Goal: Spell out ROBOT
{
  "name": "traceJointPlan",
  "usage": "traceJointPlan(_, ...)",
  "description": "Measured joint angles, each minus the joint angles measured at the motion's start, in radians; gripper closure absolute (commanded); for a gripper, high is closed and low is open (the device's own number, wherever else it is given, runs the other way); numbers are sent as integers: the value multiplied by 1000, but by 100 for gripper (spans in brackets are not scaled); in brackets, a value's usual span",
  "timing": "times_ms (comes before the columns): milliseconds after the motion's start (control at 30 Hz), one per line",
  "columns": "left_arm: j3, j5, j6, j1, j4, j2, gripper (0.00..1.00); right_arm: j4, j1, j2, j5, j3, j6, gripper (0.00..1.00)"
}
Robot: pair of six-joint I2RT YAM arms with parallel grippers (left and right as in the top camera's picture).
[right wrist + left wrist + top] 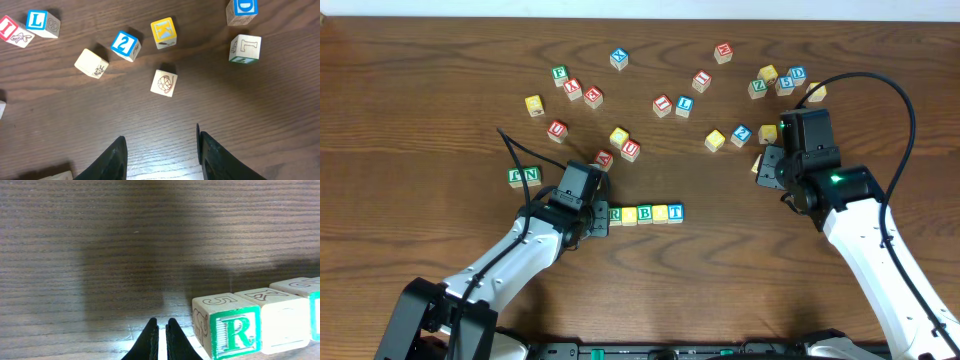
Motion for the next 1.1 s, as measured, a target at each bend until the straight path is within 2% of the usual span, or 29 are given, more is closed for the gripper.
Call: traceJointPlan(1100,0,48,1,-48,8,0,93,0,0,0,0,0,0,59)
